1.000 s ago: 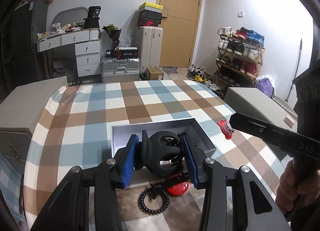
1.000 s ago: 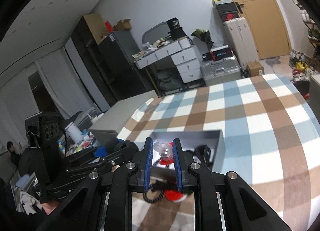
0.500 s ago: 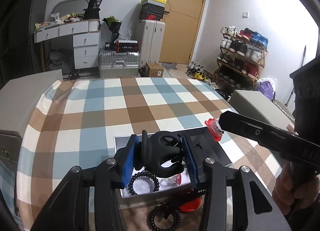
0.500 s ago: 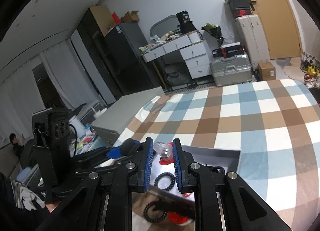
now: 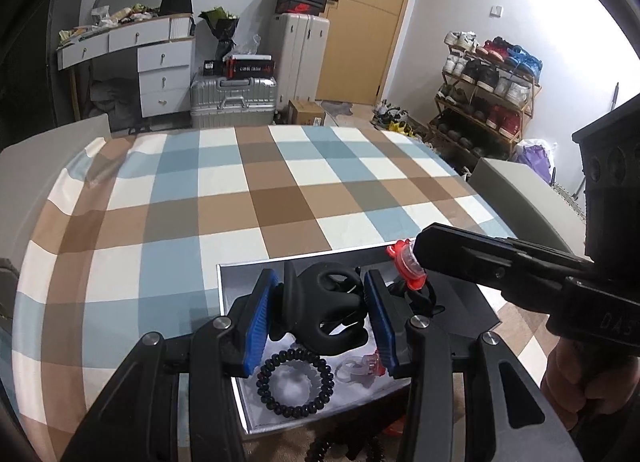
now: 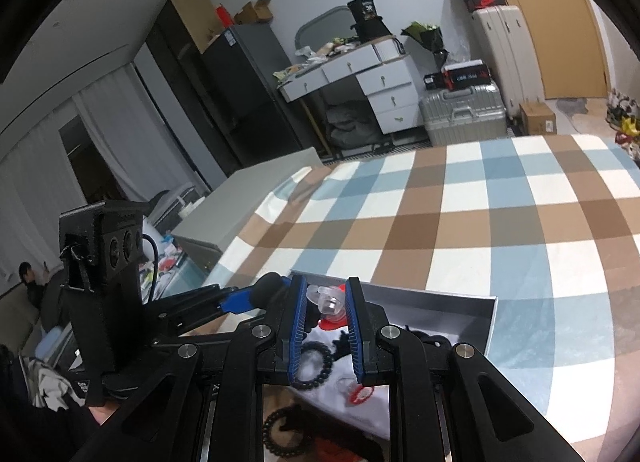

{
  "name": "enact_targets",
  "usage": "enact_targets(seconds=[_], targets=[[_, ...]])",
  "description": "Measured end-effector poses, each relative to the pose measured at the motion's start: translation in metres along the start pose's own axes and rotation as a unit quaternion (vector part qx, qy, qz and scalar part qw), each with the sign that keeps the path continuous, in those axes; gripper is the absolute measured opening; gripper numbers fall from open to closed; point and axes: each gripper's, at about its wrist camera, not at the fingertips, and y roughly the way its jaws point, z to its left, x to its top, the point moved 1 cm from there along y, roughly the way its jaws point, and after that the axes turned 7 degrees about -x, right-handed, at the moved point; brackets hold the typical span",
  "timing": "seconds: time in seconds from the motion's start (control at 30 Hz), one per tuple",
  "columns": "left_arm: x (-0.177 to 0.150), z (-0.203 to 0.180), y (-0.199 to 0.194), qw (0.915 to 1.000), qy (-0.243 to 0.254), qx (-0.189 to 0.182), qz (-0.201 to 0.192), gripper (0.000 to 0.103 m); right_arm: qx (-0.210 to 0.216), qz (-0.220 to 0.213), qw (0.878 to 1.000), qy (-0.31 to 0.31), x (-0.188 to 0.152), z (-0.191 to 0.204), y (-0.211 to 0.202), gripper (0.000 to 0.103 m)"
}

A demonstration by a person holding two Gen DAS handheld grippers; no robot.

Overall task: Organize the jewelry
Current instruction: 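Carry both held items over the silver box and open both tools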

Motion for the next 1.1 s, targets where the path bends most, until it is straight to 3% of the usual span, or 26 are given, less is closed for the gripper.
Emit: enact_targets(seconds=[0.43,0.63,0.7,0.77,0.93,1.1], targets=[[-0.001,-0.001,0.012,0.9997,0.007,-0.015,0.016,0.039,-0.005,0.02,1.0,0.018,-0.004,-0.013,0.013,0.021],[-0.001,0.0,0.016,0.9993,0.002,-0.027,0.024,0.04,-0.003,0.008,1.0,0.029,-0.005,-0.016,0.008,0.022],[-0.001,0.0,0.014,0.9994,0.003,-0.025,0.025,0.046,-0.011,-0.001,1.0,0.028,-0.004,-0.015,0.002,0.03],[0.0,0.0,0.011,0.9995,0.0,-0.024,0.021,0.074,-0.016,-0.015,0.999,0.024,-0.004,-0.014,-0.007,0.036],[0.0,-0.002,-0.001,0.9999,0.0,-0.013,0.006,0.077,-0.033,-0.044,0.998,0.023,-0.005,-0.012,-0.029,0.057],[-0.002,-0.001,-0.018,0.9999,-0.008,0.0,-0.015,0.077,-0.044,-0.058,0.997,0.013,-0.009,-0.005,-0.049,0.059]])
